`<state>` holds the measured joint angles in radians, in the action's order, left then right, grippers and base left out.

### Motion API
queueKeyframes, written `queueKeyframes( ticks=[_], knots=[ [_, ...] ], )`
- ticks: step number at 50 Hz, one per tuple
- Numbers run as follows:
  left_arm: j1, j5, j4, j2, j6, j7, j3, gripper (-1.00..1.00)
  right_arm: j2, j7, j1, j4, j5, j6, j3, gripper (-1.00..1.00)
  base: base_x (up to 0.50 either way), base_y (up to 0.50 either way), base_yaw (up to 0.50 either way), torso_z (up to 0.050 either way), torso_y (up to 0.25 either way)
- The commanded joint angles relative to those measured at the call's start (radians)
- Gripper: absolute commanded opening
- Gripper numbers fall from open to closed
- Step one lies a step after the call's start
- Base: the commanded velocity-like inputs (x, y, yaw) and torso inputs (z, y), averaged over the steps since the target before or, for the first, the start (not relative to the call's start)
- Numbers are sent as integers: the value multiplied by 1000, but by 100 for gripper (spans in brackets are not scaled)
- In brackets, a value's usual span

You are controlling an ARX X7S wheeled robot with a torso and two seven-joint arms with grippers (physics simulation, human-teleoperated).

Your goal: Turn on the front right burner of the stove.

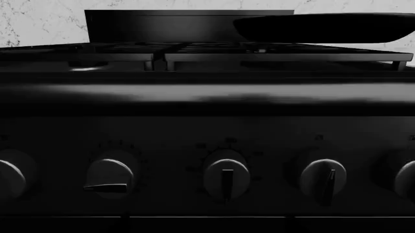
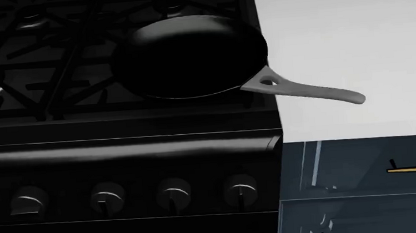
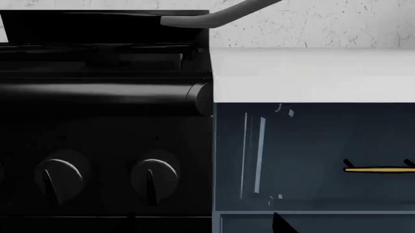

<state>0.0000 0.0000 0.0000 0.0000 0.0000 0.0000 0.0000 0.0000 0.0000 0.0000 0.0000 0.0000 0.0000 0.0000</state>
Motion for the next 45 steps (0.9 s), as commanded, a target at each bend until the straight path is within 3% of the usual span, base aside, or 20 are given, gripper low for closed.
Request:
queueKeyframes(
  ticks=[1,25,45],
  knots=[
    [0,0,0,-10,0,-11,11,100,9,13,0,0,0,0,-13,100,0,0,0,0,0],
    [-1,-62,-9,-64,25,-73,76,100,75,50,-18,-13,45,-70,-104,100,0,0,0,0,0],
    [-4,-82,-8,-86,24,-104,107,100,100,81,-13,-11,59,-70,-130,100,1,247,0,0,0]
  ],
)
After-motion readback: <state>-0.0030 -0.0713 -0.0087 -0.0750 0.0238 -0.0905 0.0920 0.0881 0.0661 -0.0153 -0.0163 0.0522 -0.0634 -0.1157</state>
